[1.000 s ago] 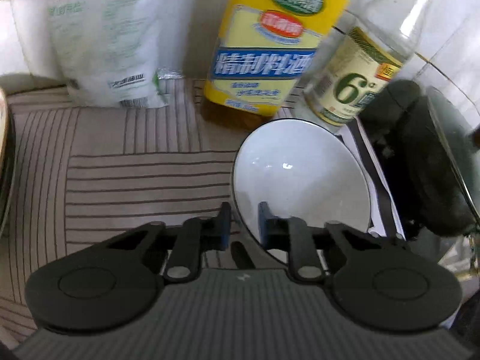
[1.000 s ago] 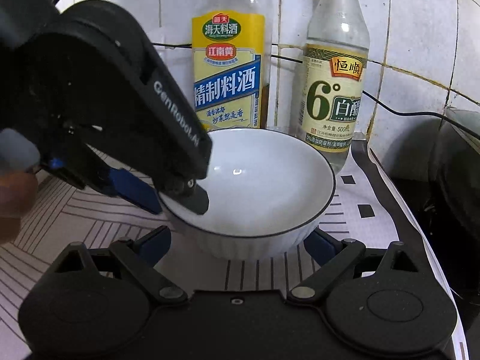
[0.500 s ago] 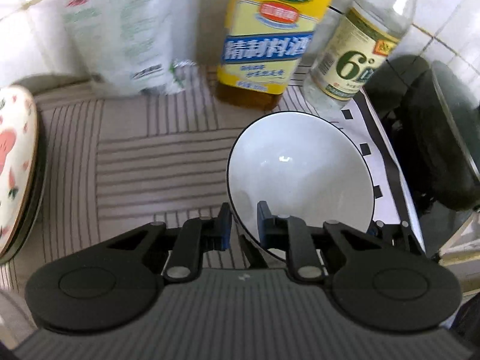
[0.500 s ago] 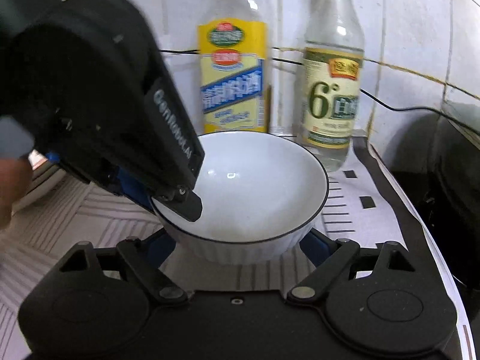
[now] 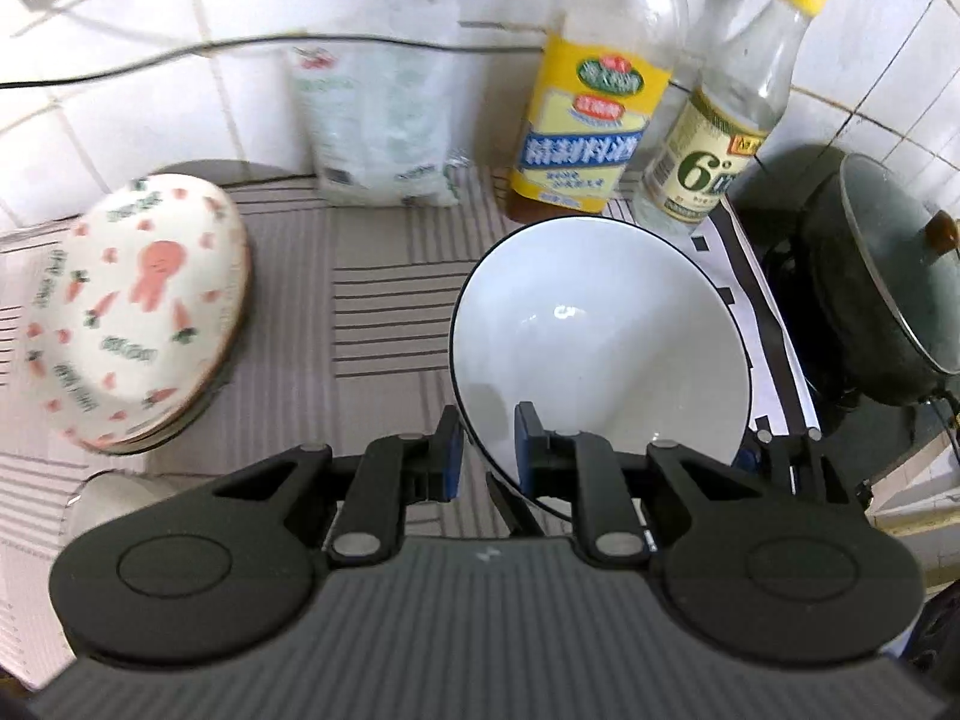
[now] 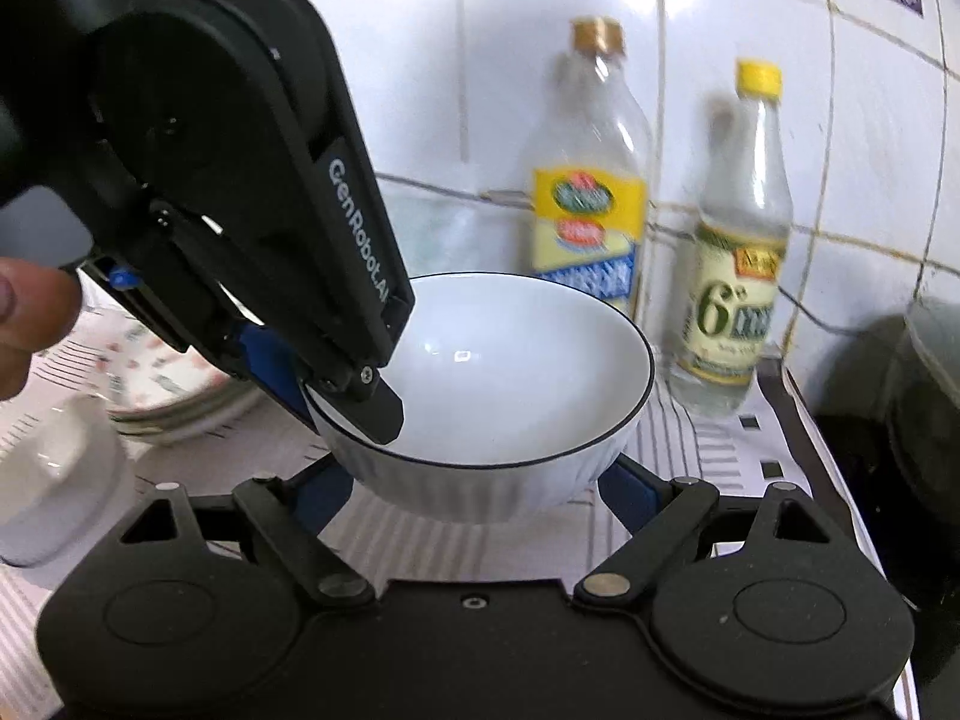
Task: Organize plates and bowls
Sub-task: 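Carry the third bowl with both grippers and lower it into the bowl stack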
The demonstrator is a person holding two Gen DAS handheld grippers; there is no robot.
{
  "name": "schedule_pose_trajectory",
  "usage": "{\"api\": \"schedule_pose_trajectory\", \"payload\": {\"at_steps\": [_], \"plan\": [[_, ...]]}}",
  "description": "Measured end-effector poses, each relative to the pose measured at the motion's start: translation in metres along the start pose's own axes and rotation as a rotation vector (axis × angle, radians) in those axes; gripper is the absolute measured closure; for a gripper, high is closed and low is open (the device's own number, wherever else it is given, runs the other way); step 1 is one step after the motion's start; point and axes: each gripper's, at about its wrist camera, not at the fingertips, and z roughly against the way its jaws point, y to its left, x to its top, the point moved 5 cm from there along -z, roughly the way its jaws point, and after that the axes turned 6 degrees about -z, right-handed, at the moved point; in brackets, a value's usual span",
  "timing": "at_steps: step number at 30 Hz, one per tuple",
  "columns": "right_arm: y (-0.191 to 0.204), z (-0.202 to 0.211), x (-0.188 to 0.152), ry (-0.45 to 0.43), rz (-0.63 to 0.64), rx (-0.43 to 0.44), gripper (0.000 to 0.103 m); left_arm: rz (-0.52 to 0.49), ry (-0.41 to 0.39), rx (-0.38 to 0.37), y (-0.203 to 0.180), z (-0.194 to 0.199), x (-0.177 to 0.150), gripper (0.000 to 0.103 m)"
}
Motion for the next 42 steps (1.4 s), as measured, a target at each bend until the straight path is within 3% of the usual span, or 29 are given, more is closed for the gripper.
{"api": "schedule_pose_trajectory", "payload": {"at_steps": [10,22,28,36,42], "plan": [[0.046,0.038,0.02,-0.045,0.084,0.075,0.012,0.055,-0.046,0.067,0.031,0.061,-0.018,0.087],[0.107,0.043,0.021,0.026,0.224,0.218,0.016,0.103,-0.026,0.208,0.084,0.094,-0.039,0.087],[0.133,0.043,0.024,0.036,0.235,0.316,0.016,0.166,-0.009,0.228,0.116,0.104,-0.055,0.087],[0.153,0.035,0.011,0.127,0.265,0.439,0.016,0.243,0.035,0.226,0.146,0.099,-0.076,0.087],[0.165,0.025,0.003,0.165,0.266,0.451,0.016,0.287,0.071,0.209,0.158,0.089,-0.09,0.087]]}}
